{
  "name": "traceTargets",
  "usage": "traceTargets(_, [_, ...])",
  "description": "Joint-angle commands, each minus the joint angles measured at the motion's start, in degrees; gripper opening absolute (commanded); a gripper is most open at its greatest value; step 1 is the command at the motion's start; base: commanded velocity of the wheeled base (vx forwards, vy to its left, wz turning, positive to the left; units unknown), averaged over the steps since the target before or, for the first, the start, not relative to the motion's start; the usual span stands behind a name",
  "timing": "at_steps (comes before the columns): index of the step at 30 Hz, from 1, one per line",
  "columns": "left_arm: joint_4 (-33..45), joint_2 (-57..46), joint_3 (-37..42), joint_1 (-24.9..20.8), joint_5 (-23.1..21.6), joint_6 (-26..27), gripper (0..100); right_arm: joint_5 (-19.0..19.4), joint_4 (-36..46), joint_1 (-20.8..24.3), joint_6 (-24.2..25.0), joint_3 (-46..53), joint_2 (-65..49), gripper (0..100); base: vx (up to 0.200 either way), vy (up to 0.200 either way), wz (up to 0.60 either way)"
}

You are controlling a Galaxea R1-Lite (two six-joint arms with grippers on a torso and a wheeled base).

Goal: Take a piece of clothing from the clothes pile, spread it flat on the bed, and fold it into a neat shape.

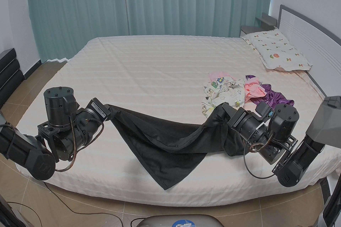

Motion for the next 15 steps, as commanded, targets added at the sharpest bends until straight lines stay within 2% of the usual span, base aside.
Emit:
traceTargets(1, [0.0,-0.21,0.03,0.1,0.06,0.0,0,0.01,-0.03,0.05,0.0,0.04,-0.15,0,0.0,0.2,0.0])
traceTargets(14, [0.0,-0.12,0.03,0.02,0.06,0.0,0,0.01,-0.03,-0.04,0.0,0.04,-0.06,0,0.0,0.2,0.0])
traceTargets(15, [0.0,-0.03,0.03,0.1,0.14,0.0,0,0.01,-0.03,-0.13,0.0,-0.04,-0.06,0,0.0,0.0,0.0])
